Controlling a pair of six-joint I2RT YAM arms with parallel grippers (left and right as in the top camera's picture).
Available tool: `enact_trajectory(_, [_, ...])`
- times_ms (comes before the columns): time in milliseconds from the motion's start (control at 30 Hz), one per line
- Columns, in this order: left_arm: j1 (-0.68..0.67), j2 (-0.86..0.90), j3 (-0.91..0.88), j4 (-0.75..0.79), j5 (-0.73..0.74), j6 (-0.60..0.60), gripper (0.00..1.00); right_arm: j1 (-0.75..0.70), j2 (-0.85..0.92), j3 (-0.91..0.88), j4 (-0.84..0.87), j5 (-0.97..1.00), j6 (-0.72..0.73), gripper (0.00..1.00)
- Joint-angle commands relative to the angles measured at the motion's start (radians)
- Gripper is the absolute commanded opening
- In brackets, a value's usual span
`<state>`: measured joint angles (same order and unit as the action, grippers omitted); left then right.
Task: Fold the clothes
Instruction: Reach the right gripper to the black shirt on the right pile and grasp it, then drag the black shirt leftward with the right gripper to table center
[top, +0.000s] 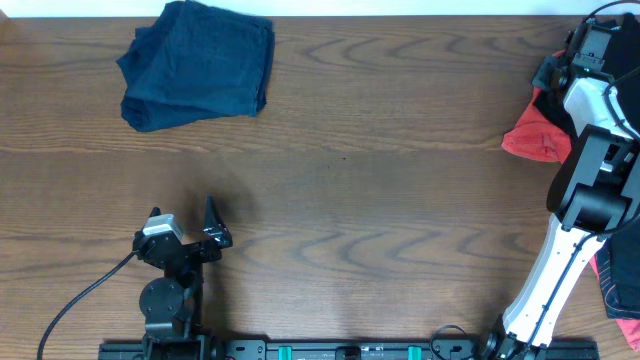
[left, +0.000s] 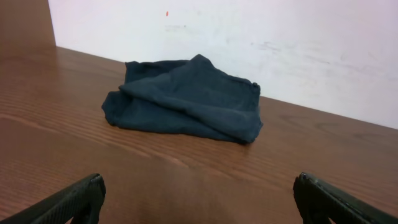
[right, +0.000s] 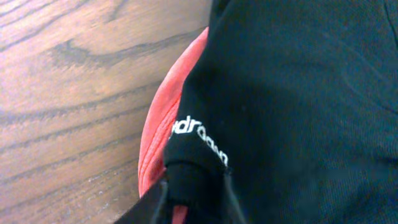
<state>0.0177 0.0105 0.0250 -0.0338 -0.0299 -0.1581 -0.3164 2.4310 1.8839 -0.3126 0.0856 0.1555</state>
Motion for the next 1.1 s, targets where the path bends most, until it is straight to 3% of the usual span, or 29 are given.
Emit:
enact_trajectory(0, [-0.002, -0.005, -0.021, -0.037, -0.016, 0.008, 0.98, 0.003, 0.002, 0.013, 0.002, 0.017, 0.018, 0.18])
enact_trajectory(367, [-0.002, -0.005, -0.021, -0.037, -0.016, 0.008, 0.98, 0.004, -0.112, 0.013, -0.029, 0.071, 0.05, 0.01])
enact_trajectory(700, [-0.002, -0.005, -0.021, -0.037, -0.016, 0.008, 0.98, 0.044, -0.206, 0.013, -0.124, 0.067, 0.05, 0.01])
enact_trajectory(1067, [-0.002, -0.005, -0.021, -0.037, -0.016, 0.008, 0.98, 0.241, -0.294, 0.013, -0.267, 0.045, 0.05, 0.01])
